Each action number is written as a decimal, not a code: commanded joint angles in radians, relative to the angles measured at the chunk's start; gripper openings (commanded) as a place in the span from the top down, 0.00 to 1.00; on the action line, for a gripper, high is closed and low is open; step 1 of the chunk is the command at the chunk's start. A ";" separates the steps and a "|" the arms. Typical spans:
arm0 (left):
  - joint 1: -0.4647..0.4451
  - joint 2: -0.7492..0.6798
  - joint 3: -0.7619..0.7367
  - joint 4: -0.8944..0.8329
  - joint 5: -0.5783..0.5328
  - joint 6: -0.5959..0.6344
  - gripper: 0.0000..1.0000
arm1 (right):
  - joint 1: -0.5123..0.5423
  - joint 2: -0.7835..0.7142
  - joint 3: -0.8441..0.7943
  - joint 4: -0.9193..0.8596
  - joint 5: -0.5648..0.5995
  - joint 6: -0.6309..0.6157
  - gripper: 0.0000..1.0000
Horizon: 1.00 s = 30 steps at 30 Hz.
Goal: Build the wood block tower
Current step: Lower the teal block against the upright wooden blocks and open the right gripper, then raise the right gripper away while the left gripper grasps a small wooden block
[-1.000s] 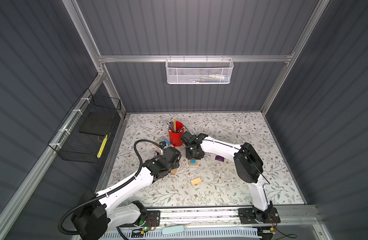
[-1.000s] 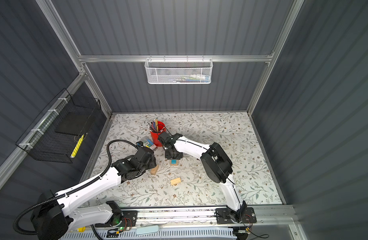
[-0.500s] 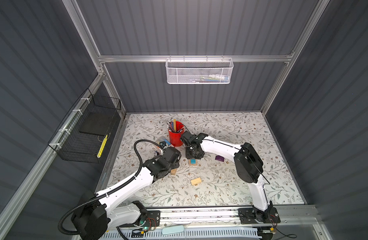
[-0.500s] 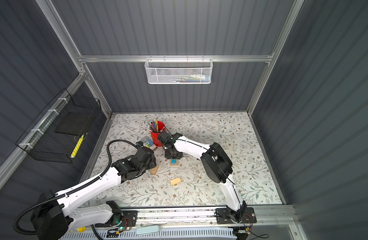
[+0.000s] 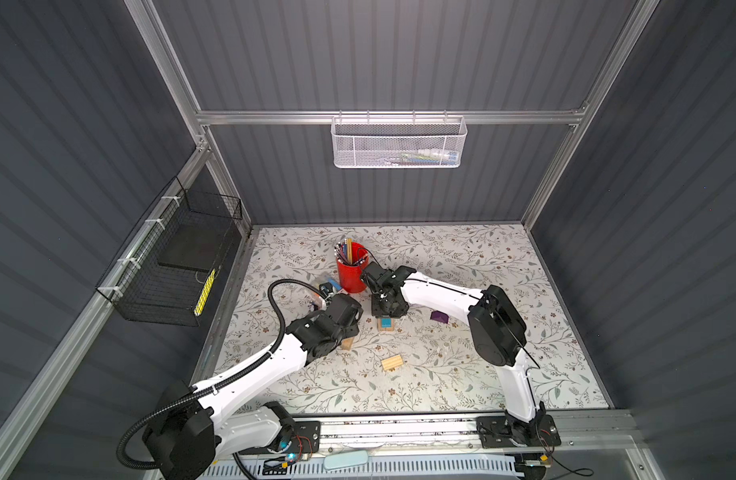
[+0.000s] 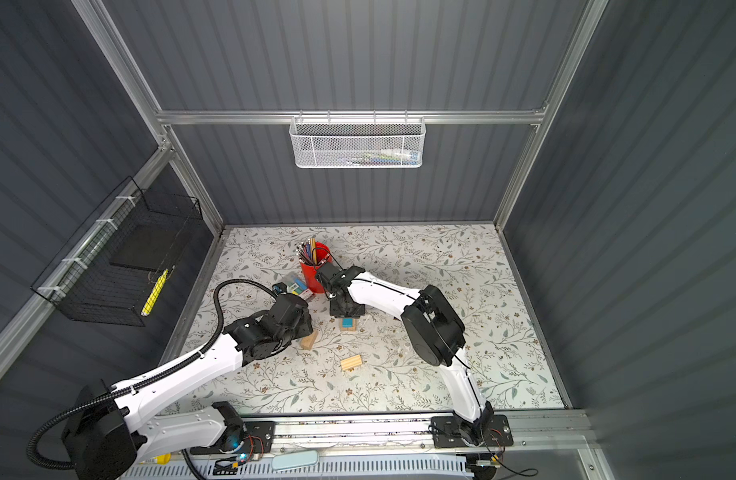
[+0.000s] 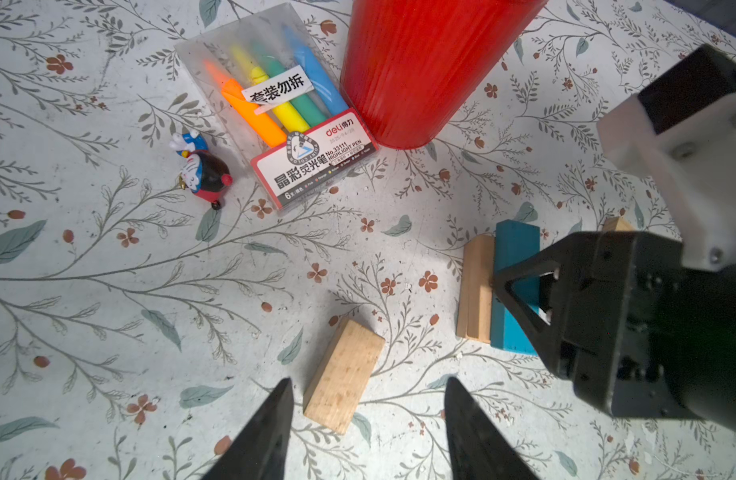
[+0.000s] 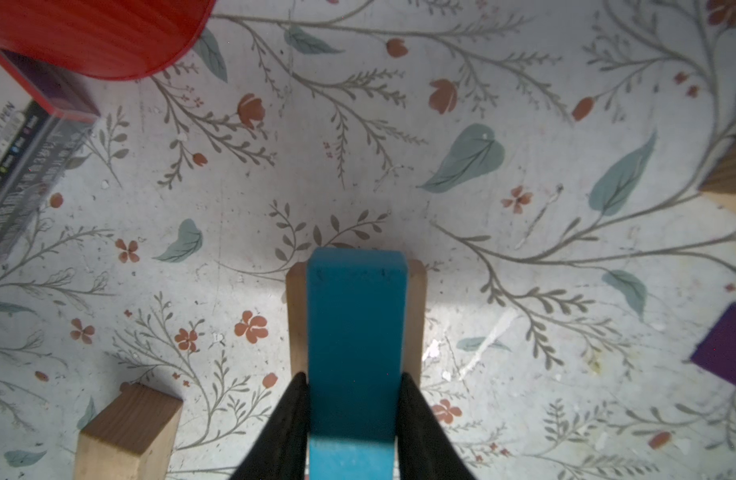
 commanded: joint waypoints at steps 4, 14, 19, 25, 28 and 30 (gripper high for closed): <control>0.006 0.007 0.000 -0.028 -0.008 -0.007 0.41 | 0.000 0.001 0.021 -0.022 0.017 -0.022 0.66; 0.007 0.003 0.003 -0.038 -0.007 -0.002 0.41 | -0.001 -0.034 0.025 -0.028 0.013 -0.027 0.56; 0.007 0.009 0.015 -0.061 -0.005 0.023 0.41 | 0.000 -0.124 -0.015 -0.001 -0.026 -0.053 0.49; 0.006 0.015 0.019 -0.083 0.021 0.115 0.36 | -0.001 -0.292 -0.176 0.091 -0.079 -0.137 0.41; 0.006 0.046 0.035 -0.105 0.038 0.169 0.33 | -0.001 -0.380 -0.274 0.141 -0.090 -0.191 0.36; 0.007 0.073 0.044 -0.117 0.042 0.196 0.31 | -0.001 -0.448 -0.341 0.186 -0.096 -0.225 0.33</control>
